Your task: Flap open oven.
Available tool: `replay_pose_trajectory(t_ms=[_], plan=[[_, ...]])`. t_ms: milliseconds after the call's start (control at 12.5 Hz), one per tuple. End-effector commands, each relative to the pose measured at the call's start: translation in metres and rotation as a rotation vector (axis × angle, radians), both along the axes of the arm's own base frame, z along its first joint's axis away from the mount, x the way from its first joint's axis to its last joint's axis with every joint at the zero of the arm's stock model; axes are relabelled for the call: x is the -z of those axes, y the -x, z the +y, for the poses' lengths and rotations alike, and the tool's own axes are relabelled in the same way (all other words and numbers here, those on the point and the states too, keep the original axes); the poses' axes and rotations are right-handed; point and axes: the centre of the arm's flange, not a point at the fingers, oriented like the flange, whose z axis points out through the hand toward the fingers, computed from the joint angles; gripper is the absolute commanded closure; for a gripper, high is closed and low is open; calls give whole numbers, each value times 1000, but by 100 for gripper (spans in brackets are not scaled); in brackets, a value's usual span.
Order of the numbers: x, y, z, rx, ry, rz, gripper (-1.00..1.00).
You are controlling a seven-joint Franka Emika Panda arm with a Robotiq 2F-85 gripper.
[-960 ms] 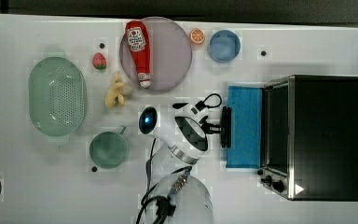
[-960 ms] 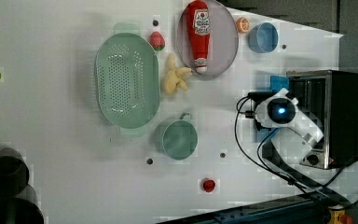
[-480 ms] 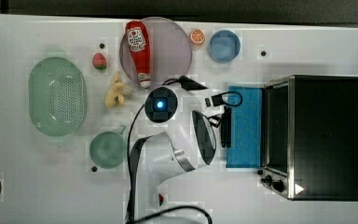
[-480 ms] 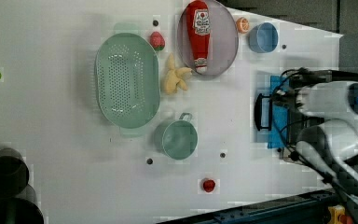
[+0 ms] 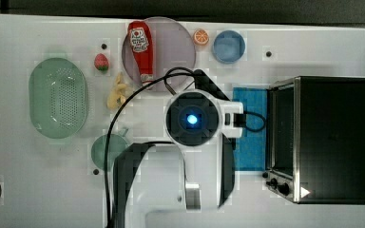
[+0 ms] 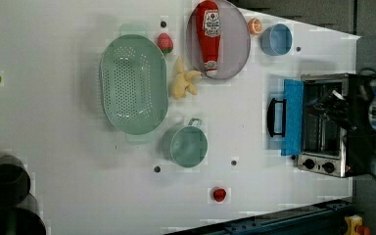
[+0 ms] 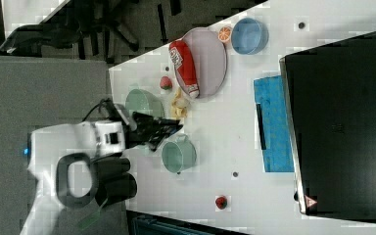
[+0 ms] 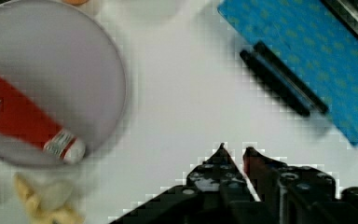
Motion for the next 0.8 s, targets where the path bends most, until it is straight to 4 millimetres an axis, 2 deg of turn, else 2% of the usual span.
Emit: replay_pose_trajectory(t_ms=[80, 240, 400, 640, 800], plan=[[-71, 9, -10, 86, -41, -38, 65], [-113, 21, -14, 95, -42, 0, 65], [-142, 27, -19, 112, -41, 63, 65], [-168, 30, -25, 128, -43, 92, 65], [-170, 29, -22, 122, -42, 86, 65]])
